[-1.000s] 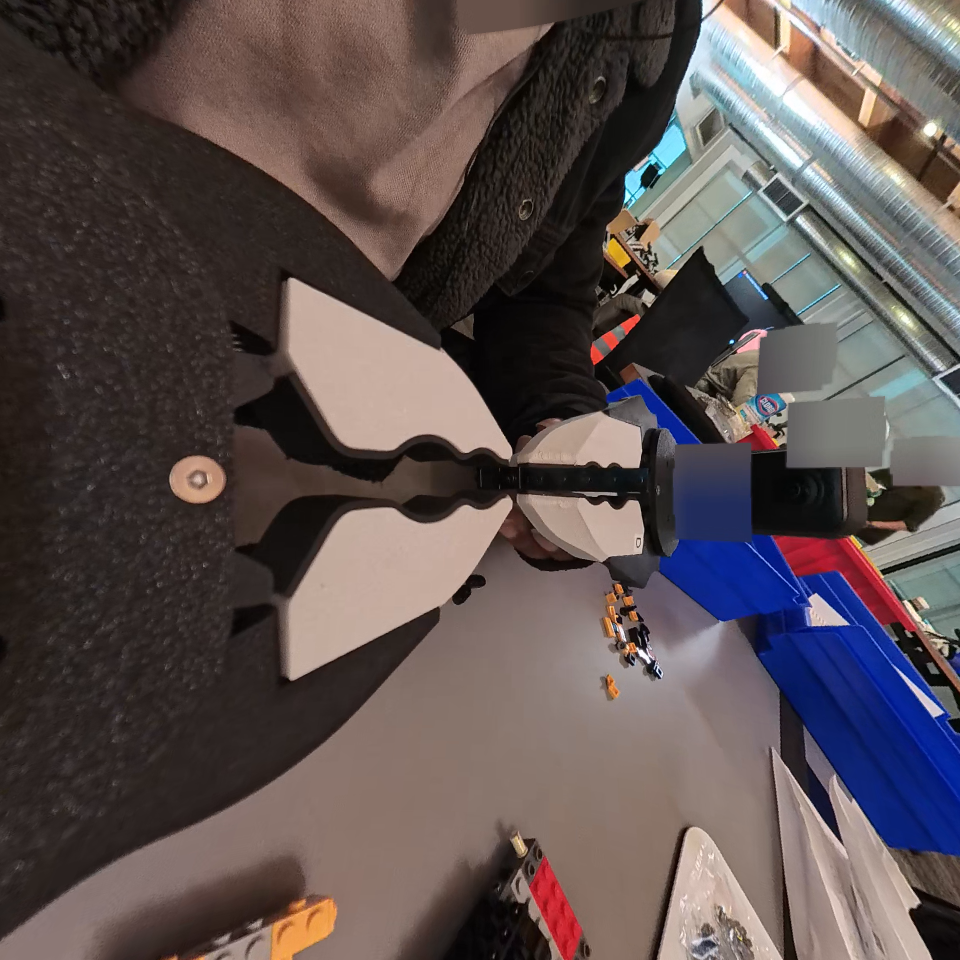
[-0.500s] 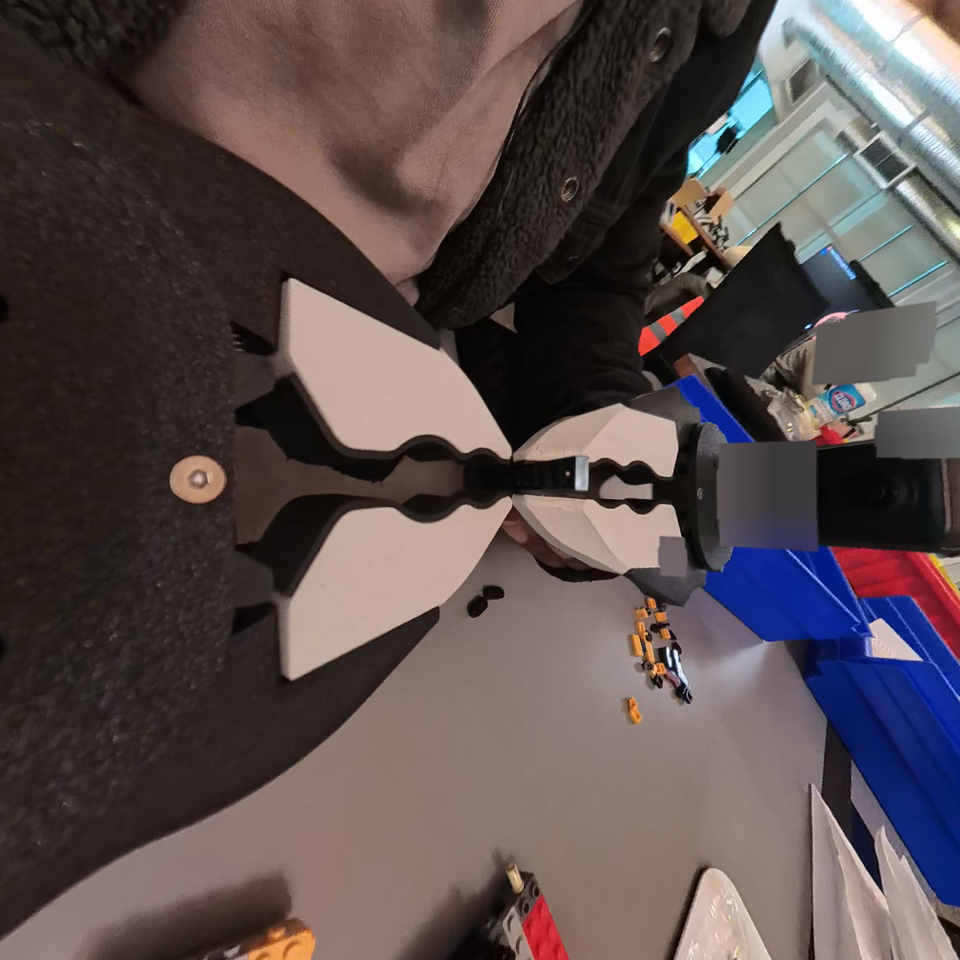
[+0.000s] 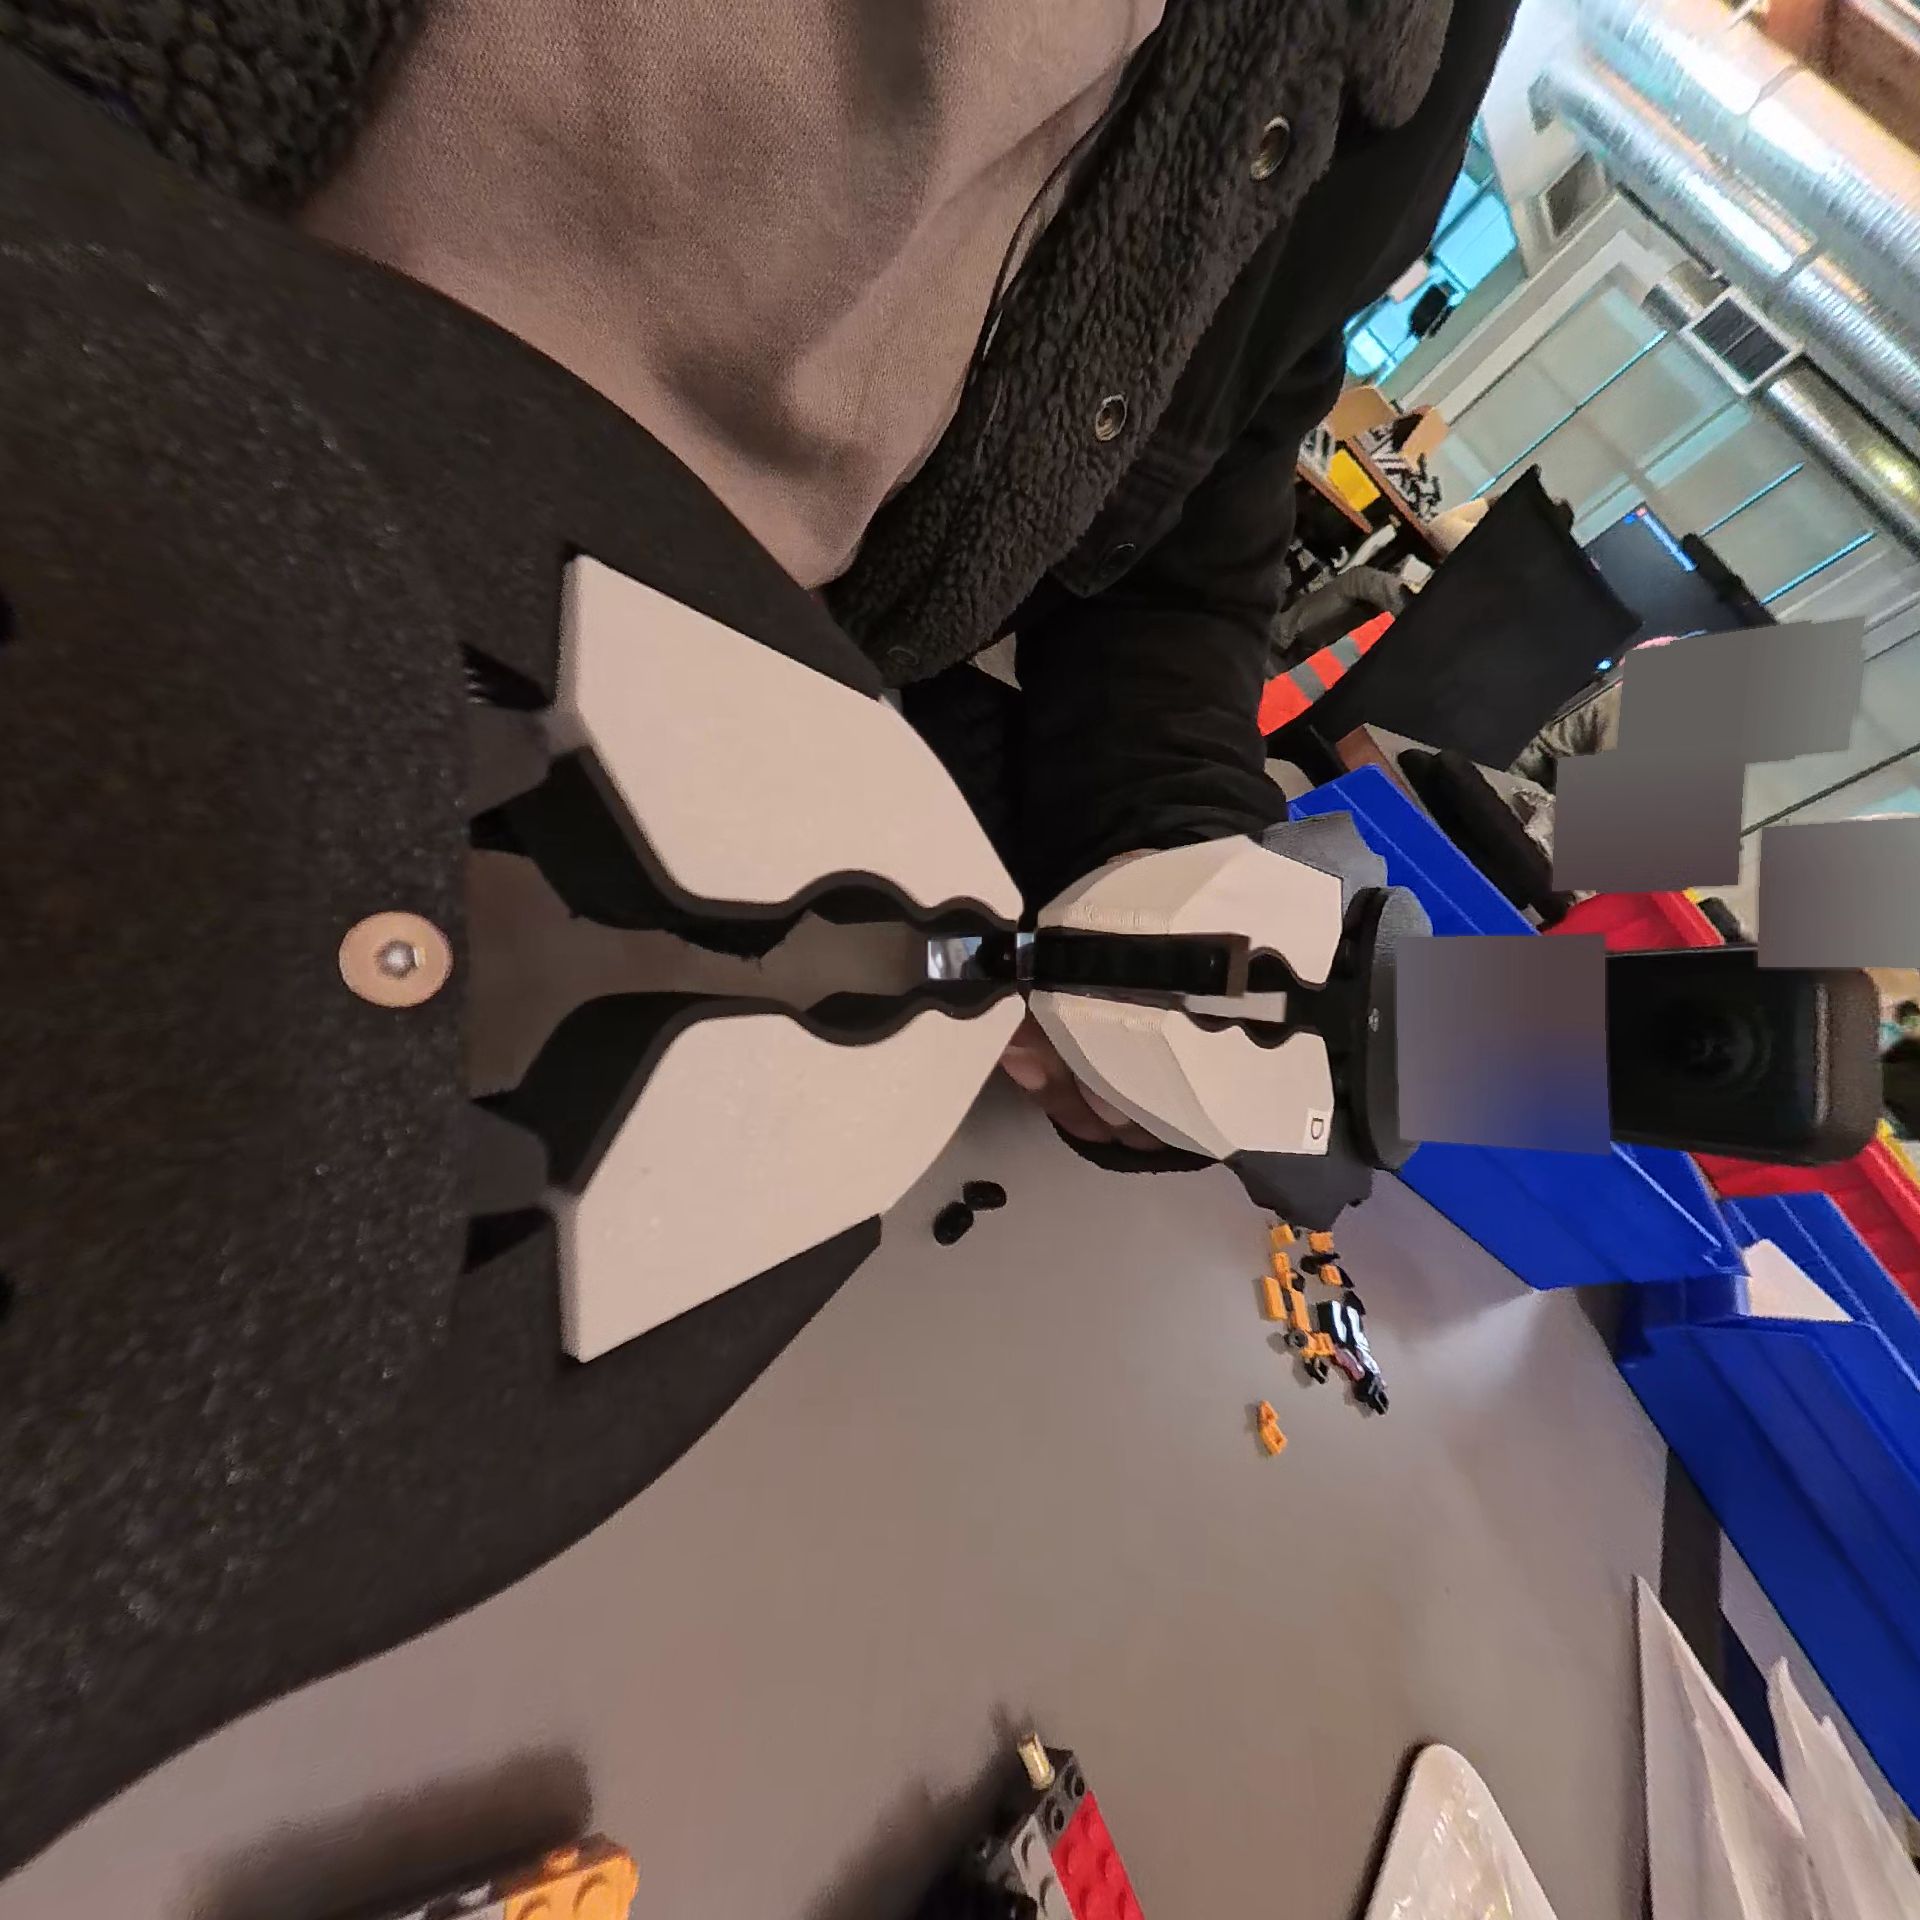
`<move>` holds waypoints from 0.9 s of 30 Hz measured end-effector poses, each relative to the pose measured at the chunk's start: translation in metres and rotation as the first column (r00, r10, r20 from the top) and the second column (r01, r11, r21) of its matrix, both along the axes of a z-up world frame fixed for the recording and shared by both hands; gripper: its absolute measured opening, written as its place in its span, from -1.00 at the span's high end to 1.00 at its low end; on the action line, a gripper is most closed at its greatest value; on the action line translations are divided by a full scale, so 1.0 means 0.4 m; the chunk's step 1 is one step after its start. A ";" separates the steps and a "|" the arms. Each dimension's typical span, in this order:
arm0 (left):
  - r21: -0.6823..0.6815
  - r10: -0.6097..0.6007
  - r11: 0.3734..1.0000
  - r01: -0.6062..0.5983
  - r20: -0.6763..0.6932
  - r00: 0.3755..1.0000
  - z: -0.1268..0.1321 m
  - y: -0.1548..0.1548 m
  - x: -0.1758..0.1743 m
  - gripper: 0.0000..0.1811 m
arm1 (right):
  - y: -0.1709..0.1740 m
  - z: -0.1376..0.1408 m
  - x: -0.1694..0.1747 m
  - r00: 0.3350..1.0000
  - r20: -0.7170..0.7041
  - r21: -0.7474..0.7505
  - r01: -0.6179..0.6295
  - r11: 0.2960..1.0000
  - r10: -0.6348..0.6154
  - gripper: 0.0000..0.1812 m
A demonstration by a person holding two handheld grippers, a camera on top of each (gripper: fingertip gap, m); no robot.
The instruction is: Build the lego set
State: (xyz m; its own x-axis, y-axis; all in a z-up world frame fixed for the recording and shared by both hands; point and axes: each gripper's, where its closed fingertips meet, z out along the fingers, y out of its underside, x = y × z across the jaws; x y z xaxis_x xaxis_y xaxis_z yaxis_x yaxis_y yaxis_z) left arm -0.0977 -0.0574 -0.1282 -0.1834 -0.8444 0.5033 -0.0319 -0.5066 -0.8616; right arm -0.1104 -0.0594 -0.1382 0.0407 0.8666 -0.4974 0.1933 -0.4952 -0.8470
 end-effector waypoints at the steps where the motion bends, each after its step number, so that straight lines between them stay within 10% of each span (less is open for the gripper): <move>1: 0.008 -0.002 1.000 0.002 -0.009 1.000 -0.003 -0.002 0.001 0.91 | -0.002 -0.003 0.001 1.000 0.015 -0.009 -0.010 1.000 0.010 0.92; 17: 0.117 -0.044 0.991 0.060 -0.133 0.990 -0.043 -0.033 0.010 0.91 | -0.034 -0.046 0.009 0.952 0.286 0.069 -0.134 0.989 0.109 0.93; 27: -0.060 0.017 0.998 -0.012 0.090 0.996 0.023 0.015 -0.006 0.92 | 0.015 0.026 0.004 0.995 0.102 0.101 0.000 0.995 -0.010 0.91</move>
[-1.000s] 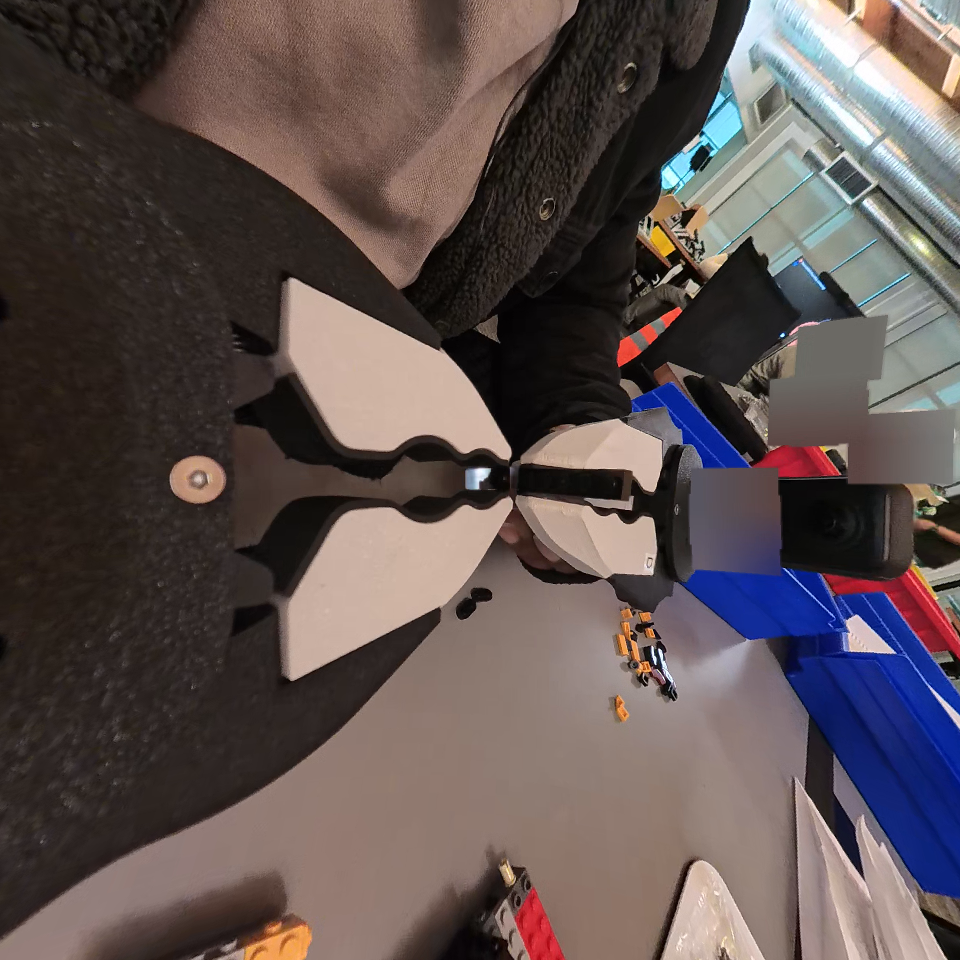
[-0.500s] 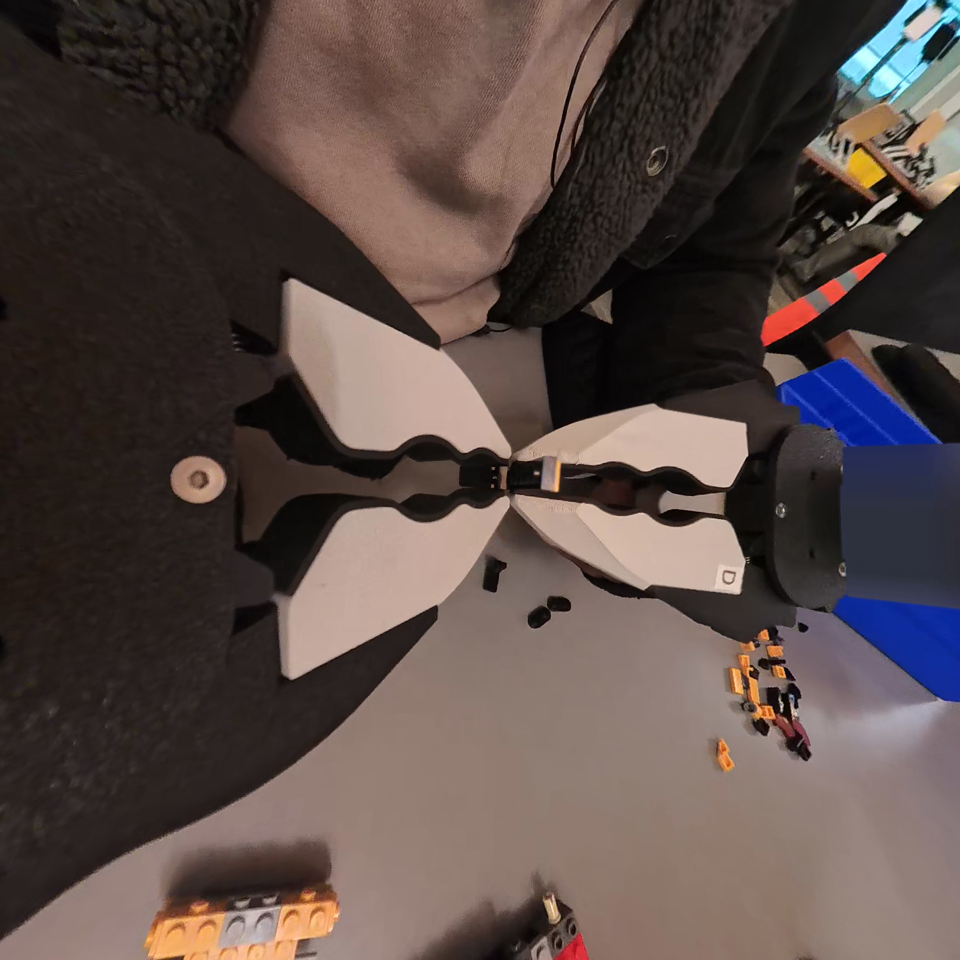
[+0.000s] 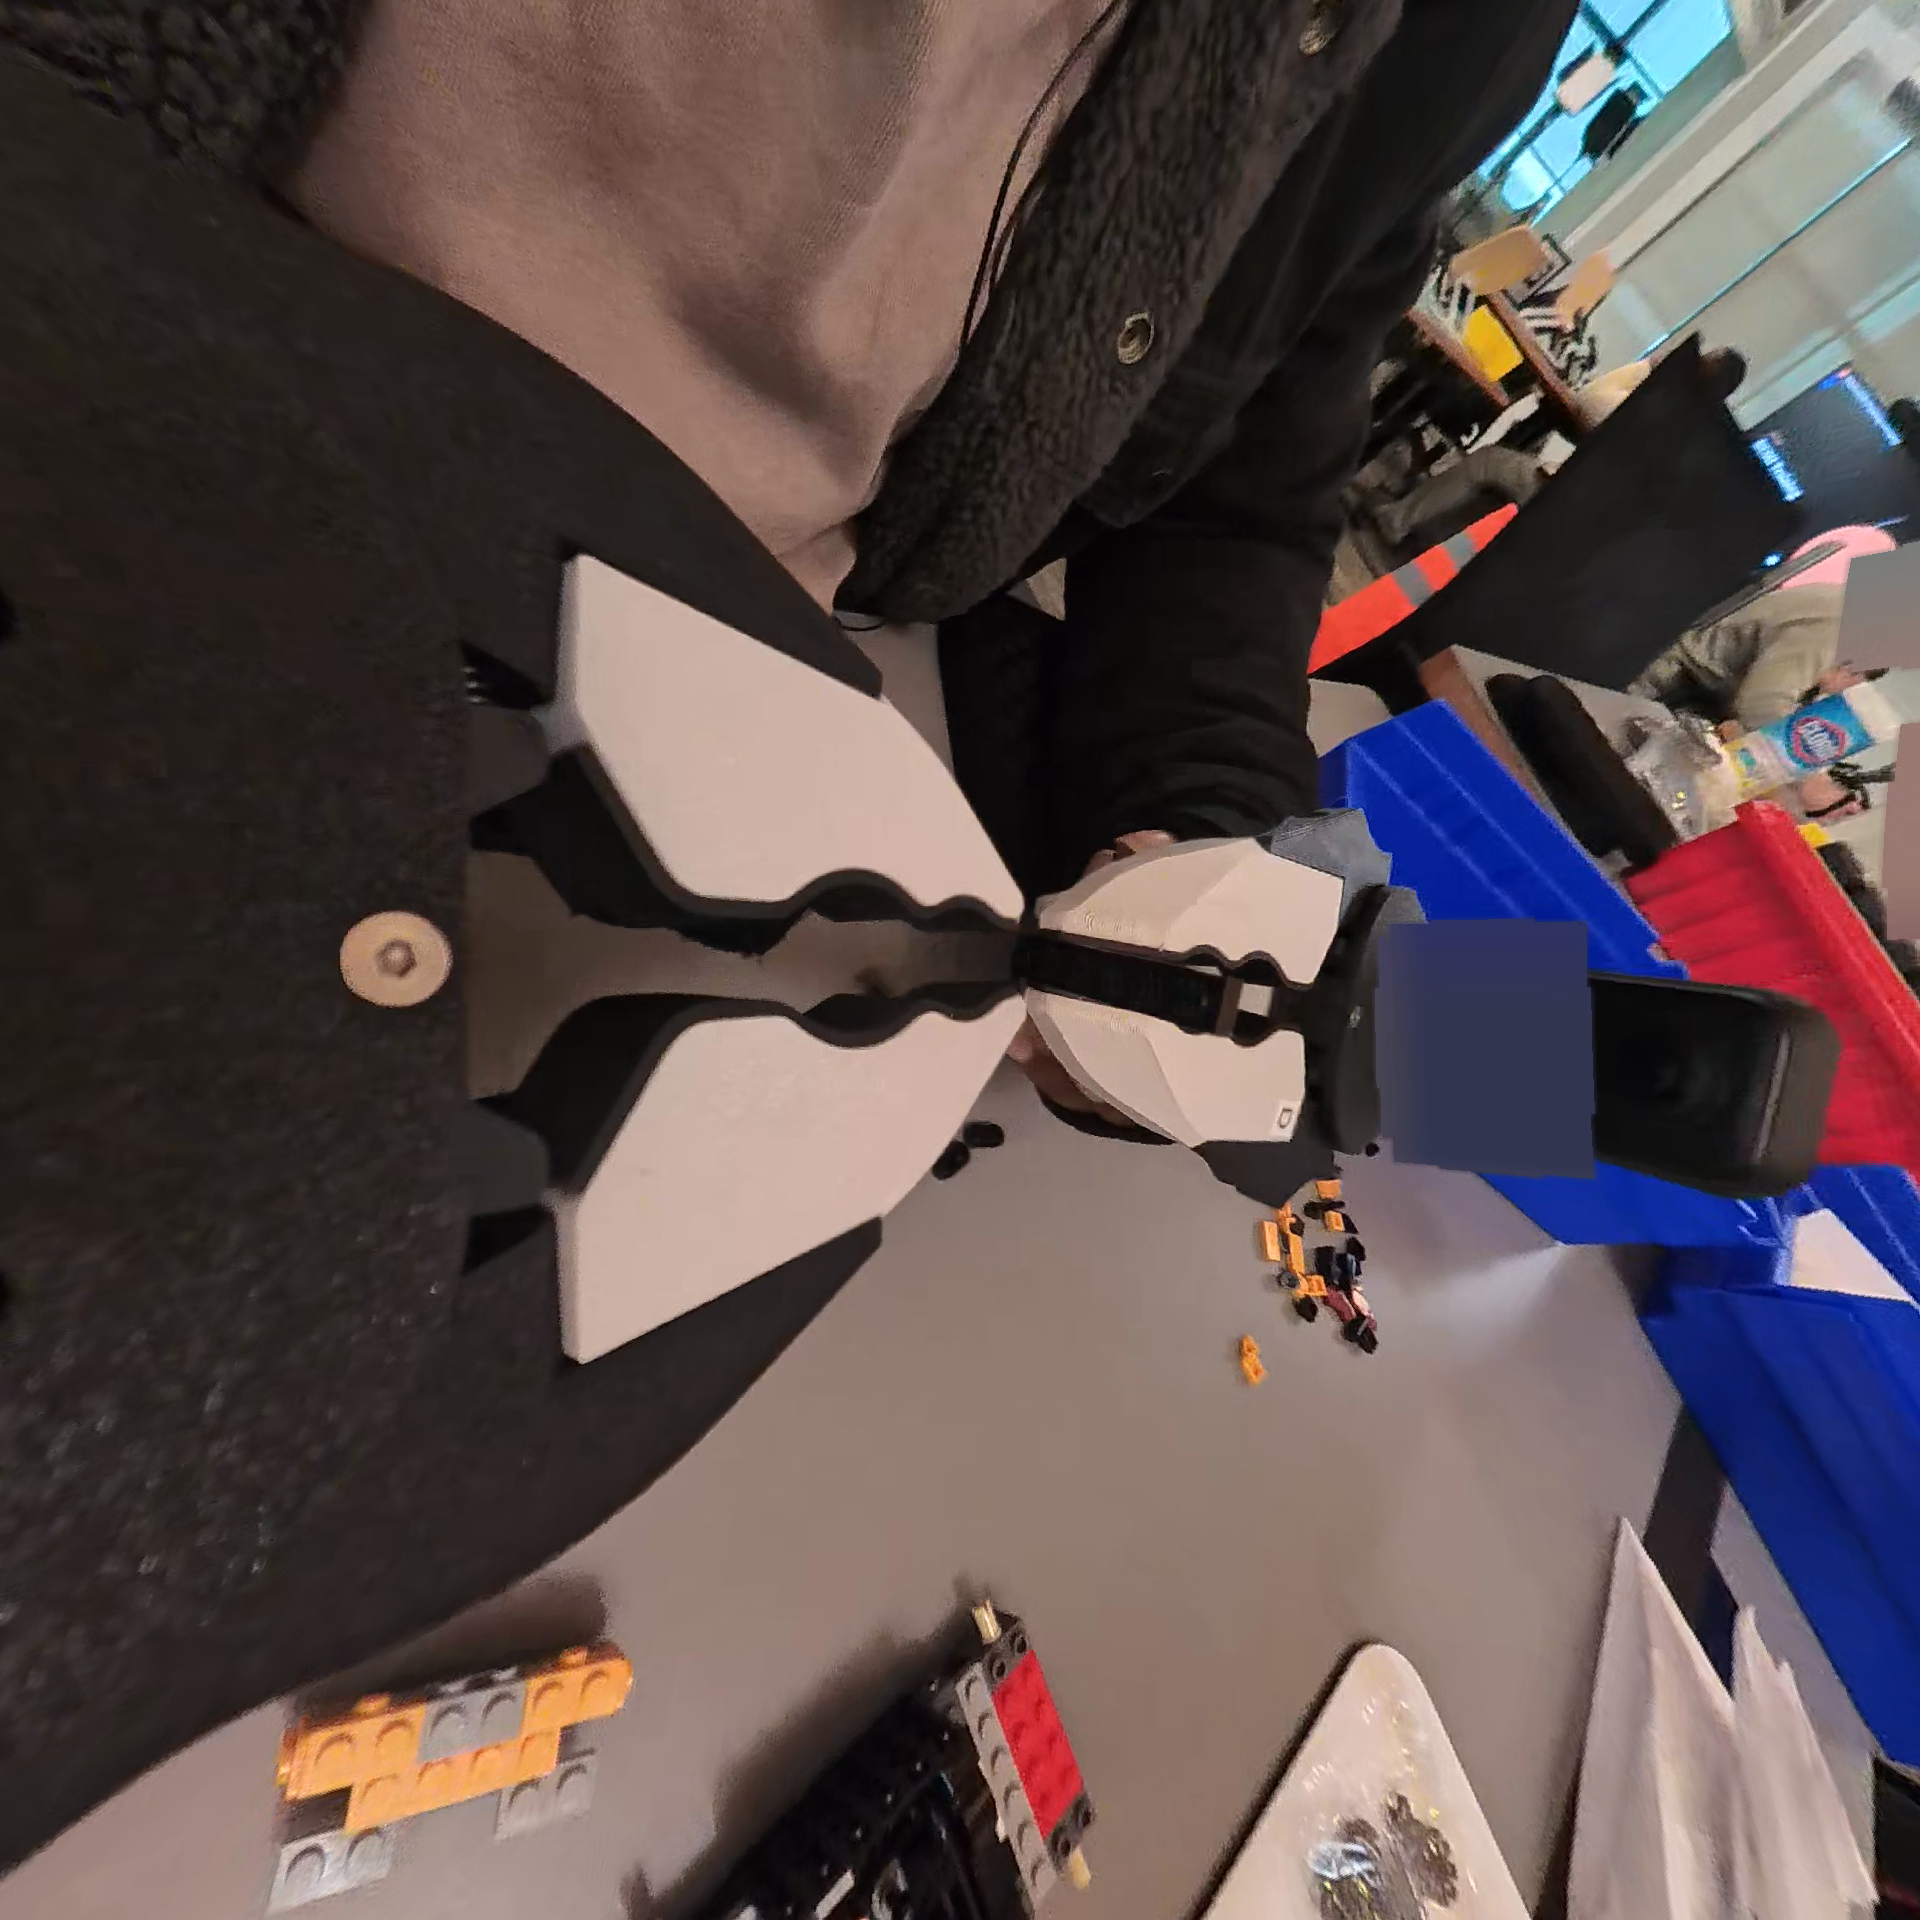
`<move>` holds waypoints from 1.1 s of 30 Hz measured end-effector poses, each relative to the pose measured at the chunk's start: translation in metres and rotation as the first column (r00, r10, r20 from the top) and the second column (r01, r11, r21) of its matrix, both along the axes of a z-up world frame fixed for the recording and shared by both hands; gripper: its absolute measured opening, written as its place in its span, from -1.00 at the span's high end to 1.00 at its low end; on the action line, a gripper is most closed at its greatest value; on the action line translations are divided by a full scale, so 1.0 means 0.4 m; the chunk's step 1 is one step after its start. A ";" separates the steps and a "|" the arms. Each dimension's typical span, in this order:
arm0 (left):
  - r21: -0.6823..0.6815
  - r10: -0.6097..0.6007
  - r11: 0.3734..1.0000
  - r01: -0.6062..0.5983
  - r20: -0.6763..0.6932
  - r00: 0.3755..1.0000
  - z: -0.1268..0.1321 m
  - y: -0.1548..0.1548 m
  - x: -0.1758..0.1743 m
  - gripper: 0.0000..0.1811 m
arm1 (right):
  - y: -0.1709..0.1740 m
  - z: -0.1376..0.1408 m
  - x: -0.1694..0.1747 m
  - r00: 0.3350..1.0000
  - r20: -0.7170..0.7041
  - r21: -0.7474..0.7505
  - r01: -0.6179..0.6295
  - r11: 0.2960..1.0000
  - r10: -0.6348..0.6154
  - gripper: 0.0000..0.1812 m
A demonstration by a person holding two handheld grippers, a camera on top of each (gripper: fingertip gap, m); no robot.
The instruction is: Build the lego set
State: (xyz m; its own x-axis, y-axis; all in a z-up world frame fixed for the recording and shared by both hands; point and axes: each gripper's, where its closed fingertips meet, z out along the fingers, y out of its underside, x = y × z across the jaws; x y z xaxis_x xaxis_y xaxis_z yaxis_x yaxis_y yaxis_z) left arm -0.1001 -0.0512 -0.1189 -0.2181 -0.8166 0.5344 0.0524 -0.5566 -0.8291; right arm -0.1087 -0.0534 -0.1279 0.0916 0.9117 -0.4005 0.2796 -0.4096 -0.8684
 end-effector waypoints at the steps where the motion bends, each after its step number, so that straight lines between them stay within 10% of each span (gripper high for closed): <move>1: -0.010 -0.001 1.000 0.001 0.006 1.000 0.001 0.001 0.000 0.91 | 0.002 0.000 0.000 1.000 0.000 0.006 0.005 1.000 -0.005 0.92; 13: -0.032 0.112 0.993 -0.112 -0.006 0.994 -0.006 0.063 -0.029 0.92 | -0.014 -0.135 0.022 0.970 0.245 0.132 -0.026 0.991 -0.008 0.90; 33: -0.085 0.382 0.922 -0.379 0.023 0.924 0.006 0.207 -0.151 0.91 | -0.066 -0.311 -0.240 0.770 0.631 0.394 -0.426 0.814 0.097 0.90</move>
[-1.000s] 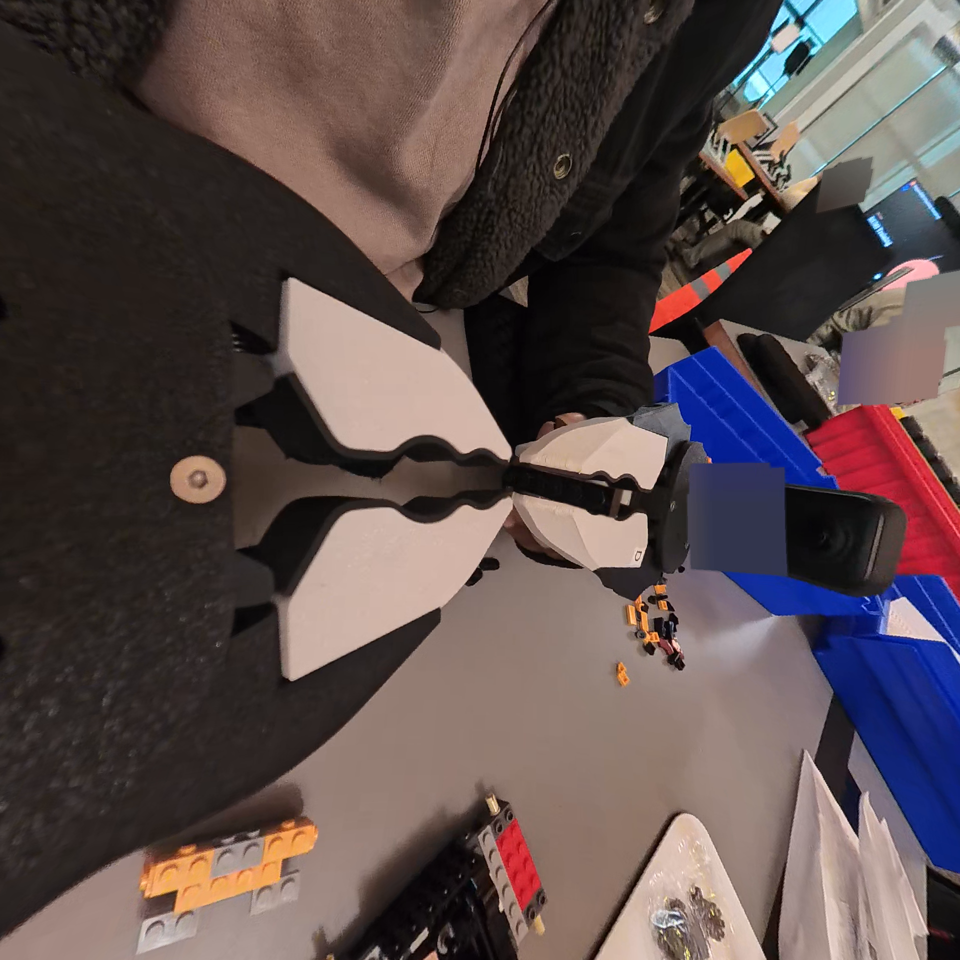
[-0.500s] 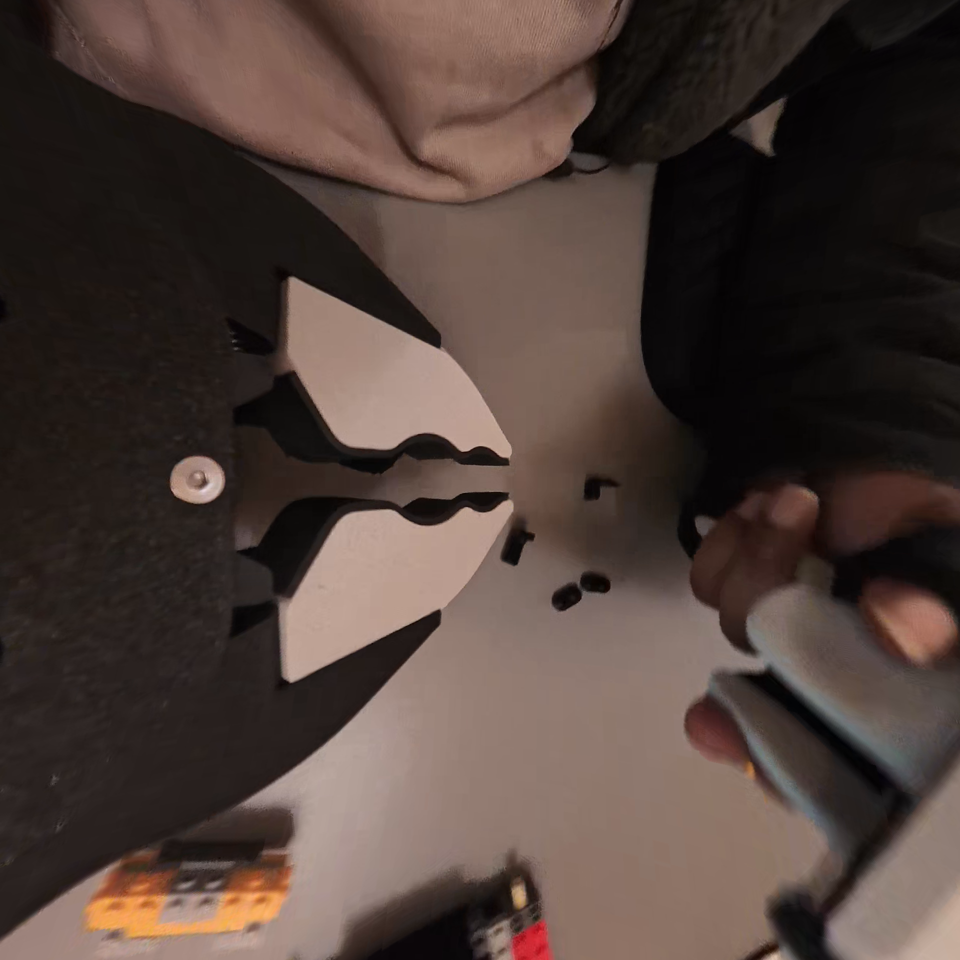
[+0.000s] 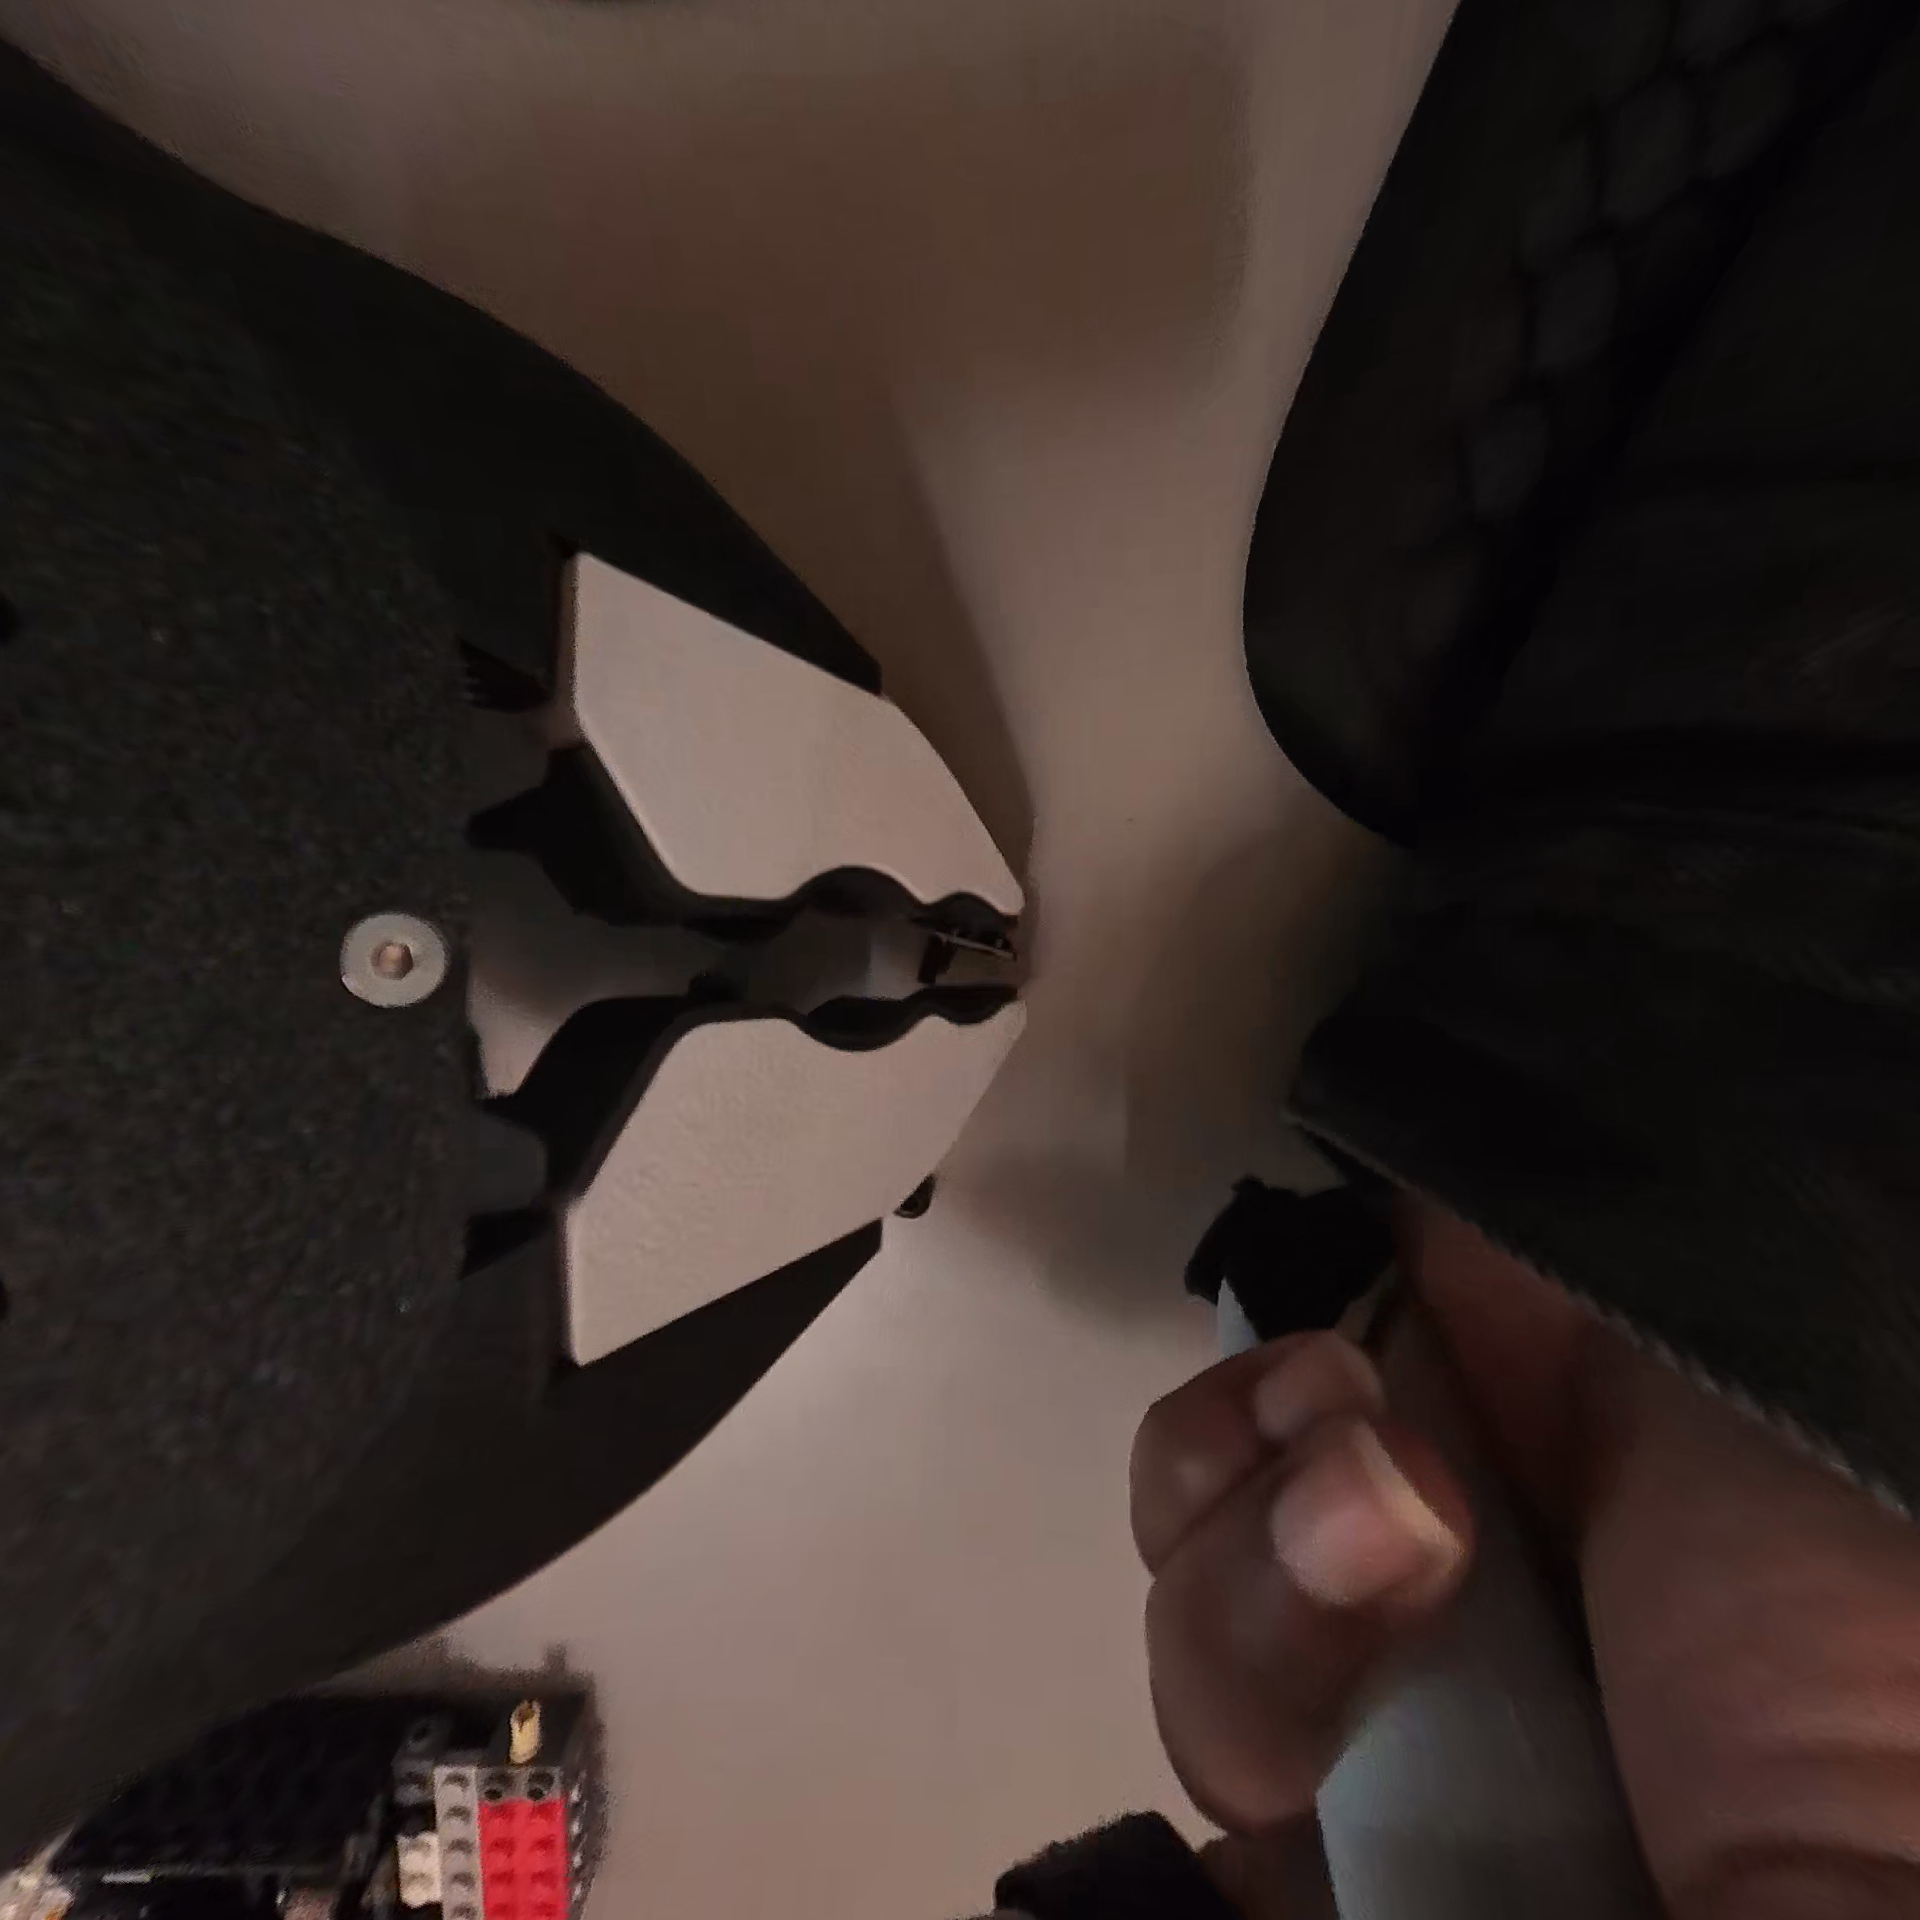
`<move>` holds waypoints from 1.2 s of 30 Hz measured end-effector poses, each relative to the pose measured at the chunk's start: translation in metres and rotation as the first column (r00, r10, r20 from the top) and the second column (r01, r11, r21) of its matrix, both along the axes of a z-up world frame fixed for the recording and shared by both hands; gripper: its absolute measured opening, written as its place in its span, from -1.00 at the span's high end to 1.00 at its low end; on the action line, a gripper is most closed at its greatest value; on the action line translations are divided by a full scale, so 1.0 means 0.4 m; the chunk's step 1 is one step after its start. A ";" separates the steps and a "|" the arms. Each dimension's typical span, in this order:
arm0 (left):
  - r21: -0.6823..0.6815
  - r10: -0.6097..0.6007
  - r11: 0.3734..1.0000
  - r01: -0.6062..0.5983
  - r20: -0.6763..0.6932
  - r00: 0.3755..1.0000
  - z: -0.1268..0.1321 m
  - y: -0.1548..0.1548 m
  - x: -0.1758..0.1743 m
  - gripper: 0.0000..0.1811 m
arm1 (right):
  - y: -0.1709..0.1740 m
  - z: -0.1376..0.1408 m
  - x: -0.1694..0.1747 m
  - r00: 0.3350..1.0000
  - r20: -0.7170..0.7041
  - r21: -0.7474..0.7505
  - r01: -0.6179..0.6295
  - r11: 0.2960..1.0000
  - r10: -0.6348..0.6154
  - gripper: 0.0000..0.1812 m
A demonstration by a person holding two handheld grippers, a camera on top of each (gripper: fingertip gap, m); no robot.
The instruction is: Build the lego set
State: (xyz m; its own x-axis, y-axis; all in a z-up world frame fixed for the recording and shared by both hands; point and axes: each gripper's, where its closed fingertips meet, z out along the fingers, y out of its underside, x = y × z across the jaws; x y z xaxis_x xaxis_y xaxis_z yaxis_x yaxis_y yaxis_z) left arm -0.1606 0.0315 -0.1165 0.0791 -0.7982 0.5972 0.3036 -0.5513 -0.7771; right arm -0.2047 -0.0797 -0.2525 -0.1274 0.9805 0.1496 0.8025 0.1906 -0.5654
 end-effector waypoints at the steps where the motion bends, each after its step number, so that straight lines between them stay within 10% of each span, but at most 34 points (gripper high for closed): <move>1: 0.002 0.000 1.000 0.000 -0.002 1.000 0.000 0.000 0.000 0.91 | -0.002 0.001 0.000 1.000 0.004 0.003 -0.010 1.000 0.010 0.97; 7: 0.002 -0.002 1.000 0.002 -0.008 1.000 -0.002 0.000 -0.002 0.91 | -0.024 0.061 0.054 0.982 -0.153 0.068 -0.099 0.993 0.109 0.97; 15: 0.007 -0.026 1.000 0.026 -0.043 0.999 -0.016 -0.011 0.014 0.92 | -0.014 0.088 0.234 0.938 -0.338 -0.056 0.060 0.997 -0.076 0.97; 36: -0.002 -0.064 0.998 0.064 -0.082 0.995 -0.038 -0.023 0.032 0.92 | 0.102 0.015 0.380 0.996 -0.078 -0.089 0.026 0.996 -0.033 0.83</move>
